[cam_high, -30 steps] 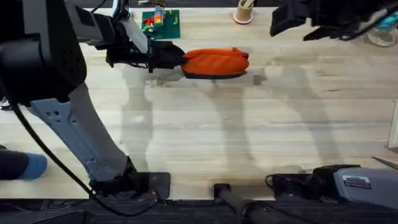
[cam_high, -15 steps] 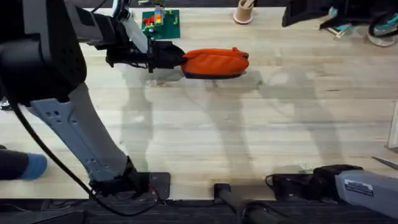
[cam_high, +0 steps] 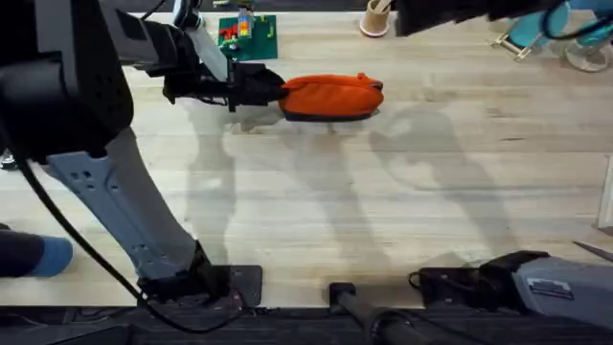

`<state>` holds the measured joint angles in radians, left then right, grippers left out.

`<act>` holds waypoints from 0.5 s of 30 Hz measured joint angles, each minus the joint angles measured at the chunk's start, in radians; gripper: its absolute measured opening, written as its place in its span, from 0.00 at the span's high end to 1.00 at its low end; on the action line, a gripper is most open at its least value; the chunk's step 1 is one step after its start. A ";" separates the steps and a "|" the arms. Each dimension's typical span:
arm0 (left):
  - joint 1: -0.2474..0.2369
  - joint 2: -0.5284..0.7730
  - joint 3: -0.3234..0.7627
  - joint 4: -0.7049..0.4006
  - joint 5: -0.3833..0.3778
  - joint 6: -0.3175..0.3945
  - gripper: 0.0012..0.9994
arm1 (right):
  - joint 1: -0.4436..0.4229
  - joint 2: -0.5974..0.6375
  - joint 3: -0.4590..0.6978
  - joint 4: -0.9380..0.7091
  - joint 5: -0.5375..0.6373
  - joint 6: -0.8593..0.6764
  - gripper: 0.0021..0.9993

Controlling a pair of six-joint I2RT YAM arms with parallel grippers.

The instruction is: Unzip the bag, pick up the pens from the table one at a time and place them inside, then zip the bag closed.

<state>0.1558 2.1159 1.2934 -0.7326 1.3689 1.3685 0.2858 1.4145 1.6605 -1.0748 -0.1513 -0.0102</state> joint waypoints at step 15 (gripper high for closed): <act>0.000 0.000 0.000 0.000 0.000 0.000 0.96 | 0.053 0.218 0.036 0.145 0.007 0.090 0.04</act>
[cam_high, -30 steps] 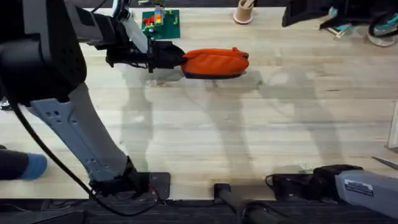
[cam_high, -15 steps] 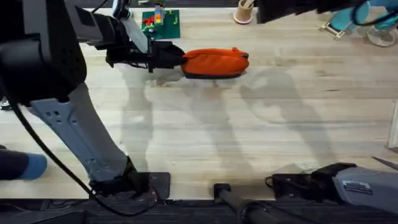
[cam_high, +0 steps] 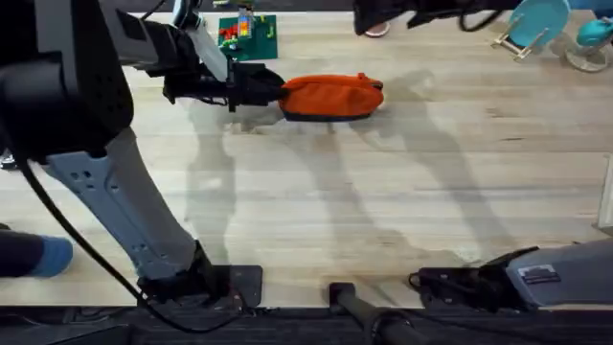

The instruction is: Unzip the bag, pick up the pens from the table one at a time and place them inside, then zip the bag closed.

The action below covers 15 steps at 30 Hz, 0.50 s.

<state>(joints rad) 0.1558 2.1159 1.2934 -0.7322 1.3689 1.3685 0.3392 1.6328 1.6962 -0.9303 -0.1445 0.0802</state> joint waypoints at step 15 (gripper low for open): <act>0.001 0.000 0.000 0.000 0.000 0.000 0.96 | 0.053 0.232 0.057 0.013 0.099 0.147 0.04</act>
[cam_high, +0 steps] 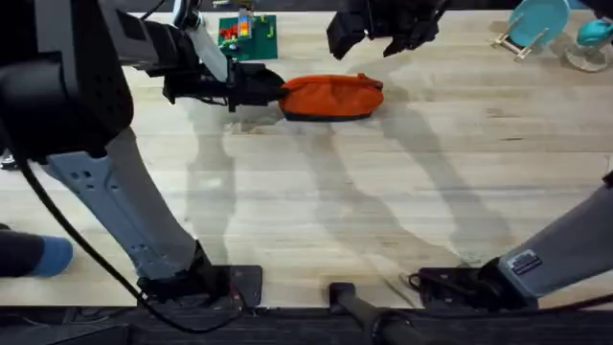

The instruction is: Unzip the bag, pick up the pens from the table one at a time and place them inside, then zip the bag closed.

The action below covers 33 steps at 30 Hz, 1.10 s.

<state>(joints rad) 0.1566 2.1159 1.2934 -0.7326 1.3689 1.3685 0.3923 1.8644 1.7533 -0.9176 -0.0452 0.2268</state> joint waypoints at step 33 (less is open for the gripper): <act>0.000 0.000 0.000 0.000 0.000 0.000 0.96 | -0.002 0.086 0.038 -0.081 0.034 0.043 0.05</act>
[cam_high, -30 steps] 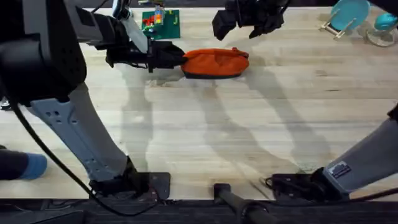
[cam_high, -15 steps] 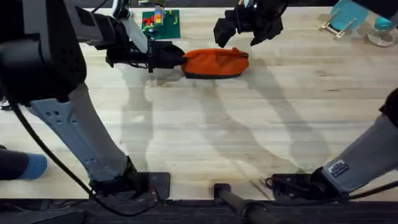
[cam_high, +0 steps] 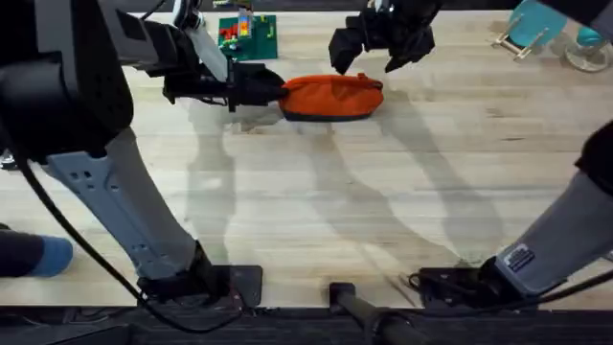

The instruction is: Unzip the bag, pick up the pens from the table one at a time and place them inside, then zip the bag closed.

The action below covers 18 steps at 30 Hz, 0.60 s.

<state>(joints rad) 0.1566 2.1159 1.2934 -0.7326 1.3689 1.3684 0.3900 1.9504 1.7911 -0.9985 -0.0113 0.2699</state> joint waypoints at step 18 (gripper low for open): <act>0.000 0.000 0.000 -0.001 0.000 0.000 0.96 | -0.002 0.067 0.026 0.001 -0.003 0.011 0.13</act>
<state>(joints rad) 0.1566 2.1159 1.2934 -0.7334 1.3689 1.3682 0.3885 2.0171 1.8168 -0.9979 -0.0143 0.2812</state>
